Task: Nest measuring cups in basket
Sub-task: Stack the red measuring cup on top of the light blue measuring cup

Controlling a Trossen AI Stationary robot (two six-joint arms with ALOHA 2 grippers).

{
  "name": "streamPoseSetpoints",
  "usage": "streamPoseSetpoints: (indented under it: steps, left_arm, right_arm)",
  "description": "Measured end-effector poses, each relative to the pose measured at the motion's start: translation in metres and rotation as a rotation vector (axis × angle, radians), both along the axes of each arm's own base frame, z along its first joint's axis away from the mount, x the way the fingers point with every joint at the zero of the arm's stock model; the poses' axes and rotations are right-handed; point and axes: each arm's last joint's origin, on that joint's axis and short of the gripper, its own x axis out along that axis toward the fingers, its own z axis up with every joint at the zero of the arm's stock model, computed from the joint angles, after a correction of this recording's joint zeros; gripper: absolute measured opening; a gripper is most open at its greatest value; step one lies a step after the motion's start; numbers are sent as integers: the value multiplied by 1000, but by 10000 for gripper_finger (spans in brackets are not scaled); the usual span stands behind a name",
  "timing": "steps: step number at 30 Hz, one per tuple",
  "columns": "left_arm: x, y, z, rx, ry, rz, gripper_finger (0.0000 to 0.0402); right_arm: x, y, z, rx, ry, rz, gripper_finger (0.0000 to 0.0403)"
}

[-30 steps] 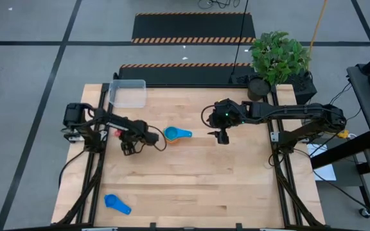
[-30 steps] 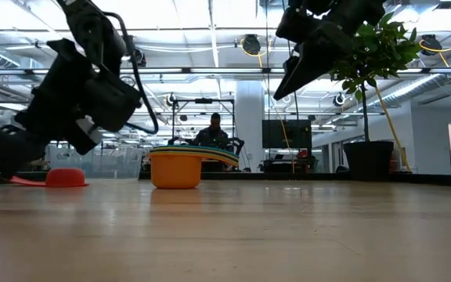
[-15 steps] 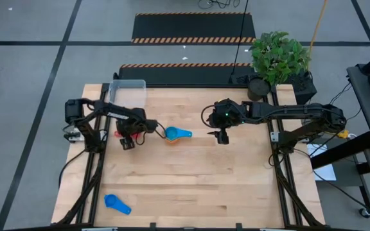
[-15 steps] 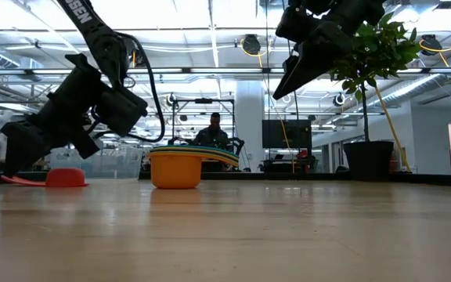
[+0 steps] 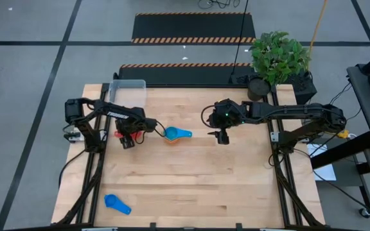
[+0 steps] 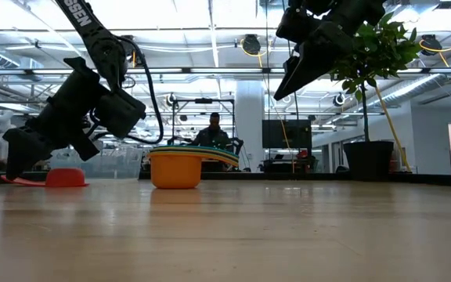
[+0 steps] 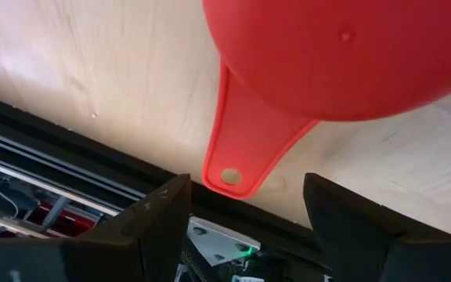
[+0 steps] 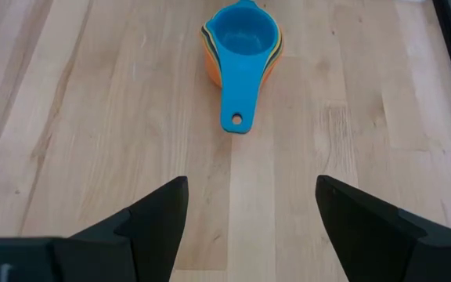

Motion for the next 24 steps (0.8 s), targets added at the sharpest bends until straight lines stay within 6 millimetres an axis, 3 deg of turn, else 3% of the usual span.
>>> streamPoseSetpoints:
  steps: [12,24]
  left_arm:
    - [0,1,-6,-7,31,13,248]
    - [-2,6,-36,-73,207,31,248]
  right_arm:
    - [0,0,0,1,1,0,272]
    - [0,0,0,0,0,1,272]
